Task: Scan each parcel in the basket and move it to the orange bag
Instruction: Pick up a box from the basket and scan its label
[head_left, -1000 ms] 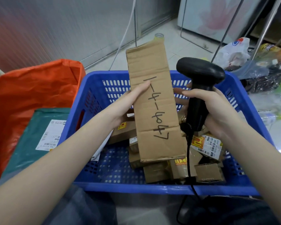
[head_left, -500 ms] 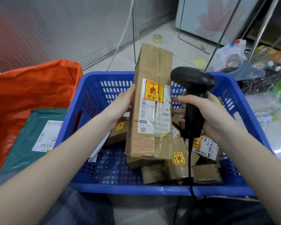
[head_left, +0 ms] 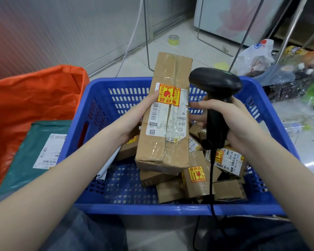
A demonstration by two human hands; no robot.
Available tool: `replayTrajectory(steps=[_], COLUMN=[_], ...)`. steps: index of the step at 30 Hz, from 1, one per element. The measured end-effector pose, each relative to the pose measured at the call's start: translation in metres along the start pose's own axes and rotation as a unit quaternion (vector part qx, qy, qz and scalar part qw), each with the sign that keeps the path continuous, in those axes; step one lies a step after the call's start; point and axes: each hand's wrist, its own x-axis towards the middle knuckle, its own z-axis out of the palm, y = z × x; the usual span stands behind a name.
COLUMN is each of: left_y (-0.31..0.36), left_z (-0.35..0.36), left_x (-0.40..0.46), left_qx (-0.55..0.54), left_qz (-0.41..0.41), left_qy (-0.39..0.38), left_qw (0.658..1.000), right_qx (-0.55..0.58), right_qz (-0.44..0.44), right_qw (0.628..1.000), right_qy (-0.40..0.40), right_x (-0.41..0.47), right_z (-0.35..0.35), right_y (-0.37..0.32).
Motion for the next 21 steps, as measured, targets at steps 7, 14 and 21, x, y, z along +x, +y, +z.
replayTrajectory(steps=[7,14,21], left_y=[0.001,-0.001,0.013], left_z=[-0.004,-0.016,-0.012], left_x=[0.001,-0.005,-0.007], left_qx=[0.025,0.196,0.250], left_qz=[0.007,-0.057,0.007], left_qy=[-0.070,-0.226,-0.067], left_qw=[0.997,0.952,0.966], right_qx=[-0.037,-0.017,-0.147], right_qz=[-0.024,0.003,-0.150], right_qw=[0.999,0.999,0.974], right_qy=[0.014,0.049,0.089], right_x=[0.003,0.003,-0.004], right_z=[0.002,0.003,0.005], right_y=[0.010,0.016,0.003])
